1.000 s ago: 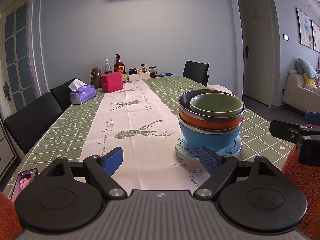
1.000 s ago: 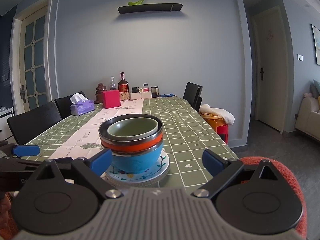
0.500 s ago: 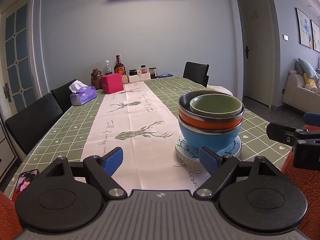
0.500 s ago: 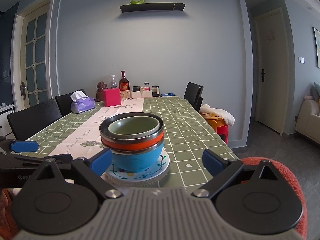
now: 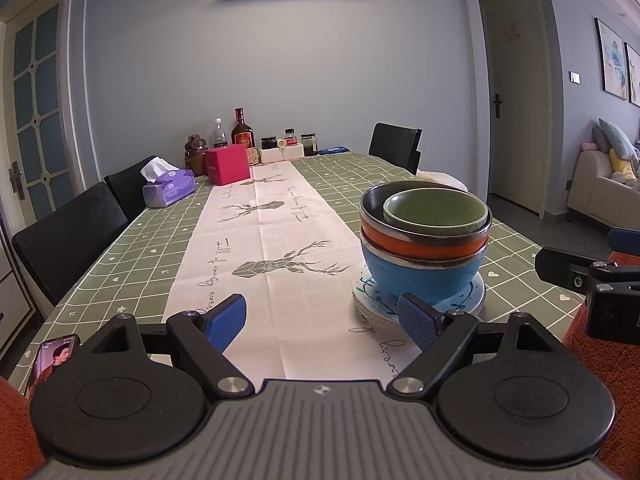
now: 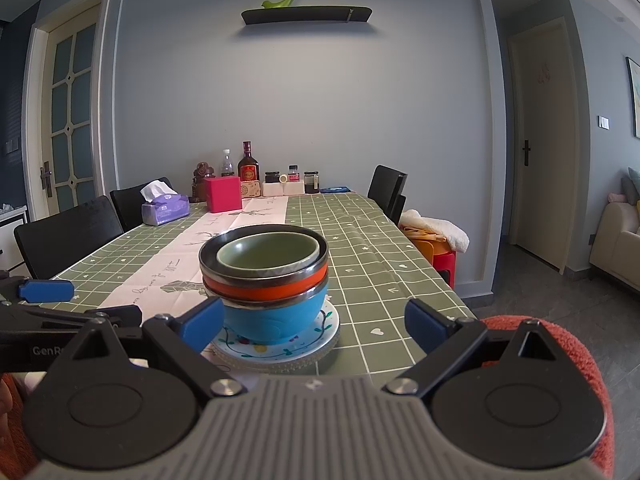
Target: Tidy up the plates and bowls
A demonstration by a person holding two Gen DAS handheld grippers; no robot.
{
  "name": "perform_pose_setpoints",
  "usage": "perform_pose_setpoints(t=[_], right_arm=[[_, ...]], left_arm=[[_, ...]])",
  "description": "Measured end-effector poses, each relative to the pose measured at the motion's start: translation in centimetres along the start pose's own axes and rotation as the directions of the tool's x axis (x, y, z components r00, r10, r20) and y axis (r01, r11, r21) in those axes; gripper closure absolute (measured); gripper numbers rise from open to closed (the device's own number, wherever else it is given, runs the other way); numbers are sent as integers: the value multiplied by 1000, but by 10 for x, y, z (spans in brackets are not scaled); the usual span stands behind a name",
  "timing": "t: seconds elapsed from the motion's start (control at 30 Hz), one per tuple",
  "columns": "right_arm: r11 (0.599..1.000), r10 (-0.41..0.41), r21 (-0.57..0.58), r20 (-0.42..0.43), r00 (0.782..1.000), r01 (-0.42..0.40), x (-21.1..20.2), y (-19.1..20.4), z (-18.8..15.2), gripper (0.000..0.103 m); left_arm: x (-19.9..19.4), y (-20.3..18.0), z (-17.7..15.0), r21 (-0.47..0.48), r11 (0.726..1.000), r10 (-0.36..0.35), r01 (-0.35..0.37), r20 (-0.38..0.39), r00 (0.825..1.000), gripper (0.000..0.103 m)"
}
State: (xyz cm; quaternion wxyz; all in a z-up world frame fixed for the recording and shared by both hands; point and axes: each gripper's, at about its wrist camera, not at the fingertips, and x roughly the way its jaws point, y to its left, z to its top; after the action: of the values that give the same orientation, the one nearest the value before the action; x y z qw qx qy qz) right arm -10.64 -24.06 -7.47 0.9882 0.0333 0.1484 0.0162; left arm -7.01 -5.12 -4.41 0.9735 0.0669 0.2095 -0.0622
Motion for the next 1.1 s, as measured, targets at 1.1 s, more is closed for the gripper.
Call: perform_pose_setpoints(t=[1.1], right_arm=[[1000, 4, -13, 4, 1000, -4, 0, -2, 0, 8]], left_arm=[[-1, 0, -1, -5, 1000, 4, -4, -1, 1000, 3]])
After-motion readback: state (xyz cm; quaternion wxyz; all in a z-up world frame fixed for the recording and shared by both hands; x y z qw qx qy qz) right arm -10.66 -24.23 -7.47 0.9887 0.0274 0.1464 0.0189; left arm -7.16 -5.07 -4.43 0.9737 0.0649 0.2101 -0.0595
